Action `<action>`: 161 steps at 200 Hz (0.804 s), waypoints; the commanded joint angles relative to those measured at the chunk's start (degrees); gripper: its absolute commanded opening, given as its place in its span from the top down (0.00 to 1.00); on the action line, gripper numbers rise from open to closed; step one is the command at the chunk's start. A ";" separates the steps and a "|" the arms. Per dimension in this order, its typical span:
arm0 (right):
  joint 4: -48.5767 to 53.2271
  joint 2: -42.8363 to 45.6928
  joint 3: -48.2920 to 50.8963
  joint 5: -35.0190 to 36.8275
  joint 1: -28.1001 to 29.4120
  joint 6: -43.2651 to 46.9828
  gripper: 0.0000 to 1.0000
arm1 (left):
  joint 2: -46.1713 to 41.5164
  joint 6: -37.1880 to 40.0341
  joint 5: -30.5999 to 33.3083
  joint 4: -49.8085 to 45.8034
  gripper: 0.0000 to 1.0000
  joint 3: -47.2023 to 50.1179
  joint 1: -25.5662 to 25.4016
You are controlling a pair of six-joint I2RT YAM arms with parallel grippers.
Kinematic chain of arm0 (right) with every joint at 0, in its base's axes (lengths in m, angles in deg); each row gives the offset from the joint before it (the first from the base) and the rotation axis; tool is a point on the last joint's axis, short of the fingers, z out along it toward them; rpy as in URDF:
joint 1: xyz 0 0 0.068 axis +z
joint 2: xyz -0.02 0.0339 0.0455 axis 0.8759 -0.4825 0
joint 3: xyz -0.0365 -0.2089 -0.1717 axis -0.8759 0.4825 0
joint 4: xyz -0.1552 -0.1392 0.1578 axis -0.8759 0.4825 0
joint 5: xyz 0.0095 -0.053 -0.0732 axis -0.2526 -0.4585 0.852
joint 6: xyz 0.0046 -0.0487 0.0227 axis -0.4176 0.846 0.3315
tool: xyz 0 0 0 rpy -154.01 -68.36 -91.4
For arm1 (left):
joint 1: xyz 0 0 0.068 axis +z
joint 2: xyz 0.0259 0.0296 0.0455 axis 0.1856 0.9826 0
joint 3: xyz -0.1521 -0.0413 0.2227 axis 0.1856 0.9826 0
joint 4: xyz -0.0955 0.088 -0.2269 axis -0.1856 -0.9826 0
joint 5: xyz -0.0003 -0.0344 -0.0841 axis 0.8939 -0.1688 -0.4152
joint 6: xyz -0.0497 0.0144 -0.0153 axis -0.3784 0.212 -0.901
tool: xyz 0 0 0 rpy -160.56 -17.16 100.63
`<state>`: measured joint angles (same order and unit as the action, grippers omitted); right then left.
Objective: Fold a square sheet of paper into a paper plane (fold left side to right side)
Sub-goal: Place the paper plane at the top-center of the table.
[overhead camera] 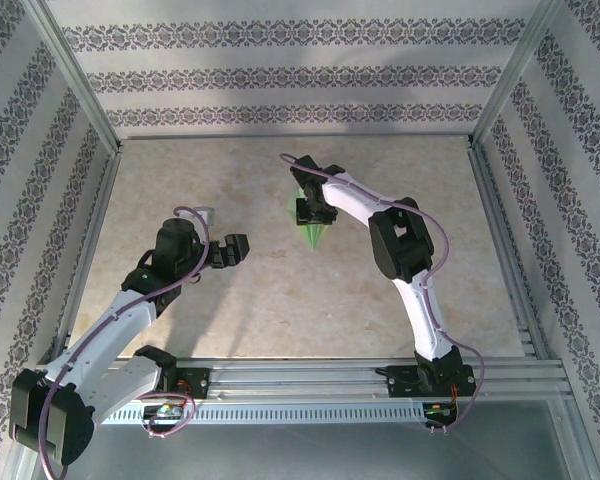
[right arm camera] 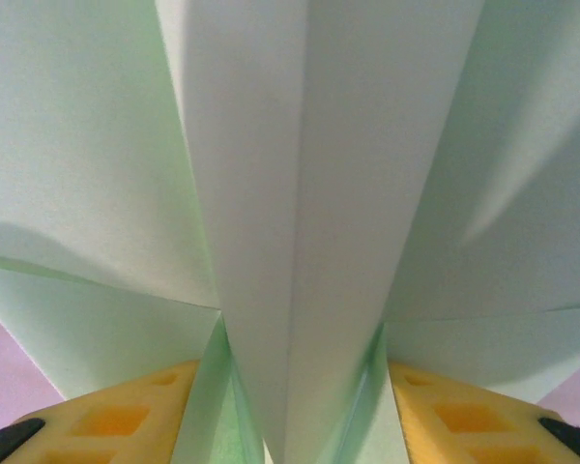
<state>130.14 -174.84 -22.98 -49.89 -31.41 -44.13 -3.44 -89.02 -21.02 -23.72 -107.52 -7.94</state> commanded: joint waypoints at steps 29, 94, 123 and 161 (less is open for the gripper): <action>4.36 -4.44 -6.68 1.14 -0.15 0.69 0.52 | -0.51 1.16 0.11 -1.85 0.03 -1.69 0.86; 5.21 -0.96 -5.89 2.31 0.66 -0.28 0.53 | -0.36 1.03 -0.11 -1.60 0.02 -1.77 0.89; 6.20 0.36 -5.69 3.13 1.01 -0.25 0.55 | -0.35 0.88 -0.19 -1.51 0.03 -1.65 0.88; 6.91 0.86 -5.59 3.49 1.37 -0.17 0.53 | -0.36 0.60 -0.62 -1.20 0.03 -1.48 0.83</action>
<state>134.91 -176.56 -28.46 -48.14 -30.61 -44.08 -3.44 -89.02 -21.04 -24.34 -107.54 -7.94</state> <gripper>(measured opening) 0.467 0.975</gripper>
